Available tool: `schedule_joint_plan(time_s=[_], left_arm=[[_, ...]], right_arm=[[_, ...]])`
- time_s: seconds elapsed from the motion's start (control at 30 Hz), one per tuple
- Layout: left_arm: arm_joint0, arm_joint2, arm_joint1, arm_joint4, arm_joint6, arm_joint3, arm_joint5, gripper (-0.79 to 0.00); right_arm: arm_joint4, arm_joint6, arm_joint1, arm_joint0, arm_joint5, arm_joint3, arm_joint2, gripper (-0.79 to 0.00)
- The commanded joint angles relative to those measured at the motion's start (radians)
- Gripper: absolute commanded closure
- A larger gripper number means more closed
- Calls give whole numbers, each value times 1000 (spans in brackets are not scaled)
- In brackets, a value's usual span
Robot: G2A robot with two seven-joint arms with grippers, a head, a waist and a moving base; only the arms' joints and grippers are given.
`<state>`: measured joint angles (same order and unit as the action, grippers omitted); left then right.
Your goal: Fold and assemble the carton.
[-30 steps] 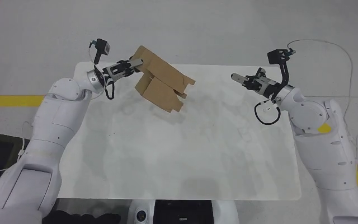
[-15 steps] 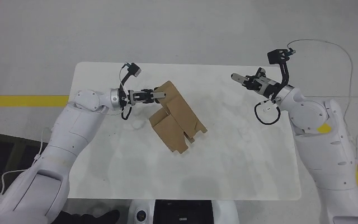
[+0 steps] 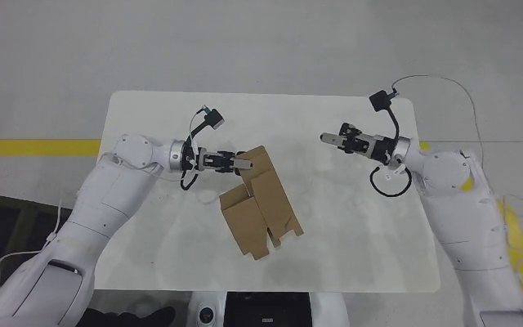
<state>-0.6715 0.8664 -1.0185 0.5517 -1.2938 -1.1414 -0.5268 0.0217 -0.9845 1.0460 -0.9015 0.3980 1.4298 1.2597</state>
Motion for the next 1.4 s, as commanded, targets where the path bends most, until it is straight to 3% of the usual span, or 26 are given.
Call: schedule_joint_plan(time_s=[0.0,0.27,0.67,0.7,0.77,1.03,1.13,1.37], left_arm=[[-1,-1,7,18,-11,-13,11,0],[-3,-10,31,37,-20,-54,20,0],[4,-36,46,88,-32,-94,32,0],[5,-38,47,89,-31,-95,32,0],[9,-43,49,84,-28,-97,29,0],[22,-60,53,89,-18,-90,19,0],[28,-67,54,92,-16,-85,17,0],[48,-74,59,90,-13,-76,13,0]], right_arm=[[104,-73,8,30,27,-47,-38,-785],[274,-242,46,150,94,-173,-191,-785],[375,-276,98,228,161,-251,-335,-785],[377,-276,101,233,162,-252,-343,-770],[380,-275,106,240,162,-251,-359,-610],[392,-289,119,257,149,-224,-416,-514],[396,-291,123,265,146,-224,-433,-382],[409,-293,126,279,145,-224,-461,-280]])
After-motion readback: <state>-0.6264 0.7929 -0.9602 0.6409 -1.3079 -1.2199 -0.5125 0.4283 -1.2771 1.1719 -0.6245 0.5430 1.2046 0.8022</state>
